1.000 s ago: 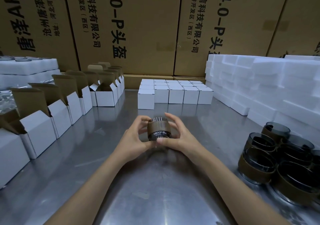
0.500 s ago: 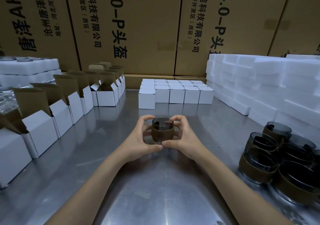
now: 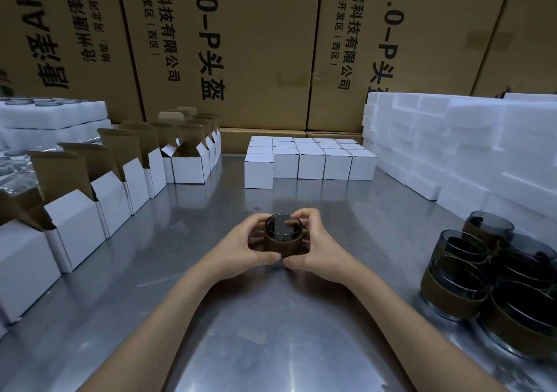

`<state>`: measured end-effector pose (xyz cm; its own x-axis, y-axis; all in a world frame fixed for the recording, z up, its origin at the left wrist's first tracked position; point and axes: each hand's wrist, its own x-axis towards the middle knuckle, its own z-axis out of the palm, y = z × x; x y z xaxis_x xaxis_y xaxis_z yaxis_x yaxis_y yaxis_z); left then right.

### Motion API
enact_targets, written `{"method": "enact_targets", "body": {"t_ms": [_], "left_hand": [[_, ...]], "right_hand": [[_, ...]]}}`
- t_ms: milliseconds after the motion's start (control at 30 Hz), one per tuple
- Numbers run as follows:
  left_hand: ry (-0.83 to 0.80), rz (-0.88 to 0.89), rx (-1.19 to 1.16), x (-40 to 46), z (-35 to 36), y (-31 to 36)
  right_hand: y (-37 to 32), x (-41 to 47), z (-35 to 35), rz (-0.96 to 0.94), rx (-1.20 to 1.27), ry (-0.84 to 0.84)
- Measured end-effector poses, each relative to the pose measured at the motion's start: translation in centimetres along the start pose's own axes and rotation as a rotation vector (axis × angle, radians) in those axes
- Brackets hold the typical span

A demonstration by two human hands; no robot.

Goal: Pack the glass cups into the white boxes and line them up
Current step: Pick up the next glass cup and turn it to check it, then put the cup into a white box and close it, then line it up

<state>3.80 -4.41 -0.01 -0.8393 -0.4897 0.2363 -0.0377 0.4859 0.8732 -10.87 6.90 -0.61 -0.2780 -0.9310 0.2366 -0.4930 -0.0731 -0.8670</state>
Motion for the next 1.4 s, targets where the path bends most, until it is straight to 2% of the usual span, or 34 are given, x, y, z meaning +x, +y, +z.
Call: {"method": "enact_targets", "body": {"t_ms": [100, 200, 300, 400, 500, 567, 700, 933, 1033, 1133, 1400], "left_hand": [[0.053, -0.058, -0.096, 0.2, -0.4, 0.1], [0.260, -0.097, -0.116, 1.1, -1.0, -0.5], [0.371, -0.136, 0.118, 2.8, -2.5, -2.3], [0.305, -0.205, 0.465, 5.1, -5.2, -4.7], [0.212, -0.356, 0.774, 7.5, -8.4, -6.6], [0.234, -0.405, 0.960, 9.3, -10.2, -7.2], [0.330, -0.416, 1.060, 13.0, -11.9, -7.0], [0.300, -0.541, 1.088, 16.4, -13.5, -6.3], [0.338, -0.510, 1.118, 16.7, -13.9, -6.2], [0.378, -0.395, 1.112, 16.4, -13.6, -5.7], [0.374, -0.092, 0.885, 12.6, -7.0, -1.8]], "right_hand": [[0.0, 0.3, -0.1, 0.034, 0.188, 0.022], [0.3, 0.7, 0.1, 0.092, 0.329, 0.210], [0.6, 1.1, 0.5, 0.122, 0.308, 0.366], [0.6, 1.6, 0.7, 0.133, 0.279, 0.426], [0.8, 2.1, 0.7, 0.144, 0.257, 0.470], [1.1, 2.3, 0.7, 0.145, 0.243, 0.486], [1.4, 2.4, 0.8, 0.139, 0.252, 0.487], [1.5, 2.5, 0.9, 0.140, 0.256, 0.497], [1.5, 2.5, 0.9, 0.139, 0.243, 0.498], [1.5, 2.5, 0.9, 0.151, 0.238, 0.493], [1.0, 2.4, 0.8, 0.175, 0.232, 0.482]]}}
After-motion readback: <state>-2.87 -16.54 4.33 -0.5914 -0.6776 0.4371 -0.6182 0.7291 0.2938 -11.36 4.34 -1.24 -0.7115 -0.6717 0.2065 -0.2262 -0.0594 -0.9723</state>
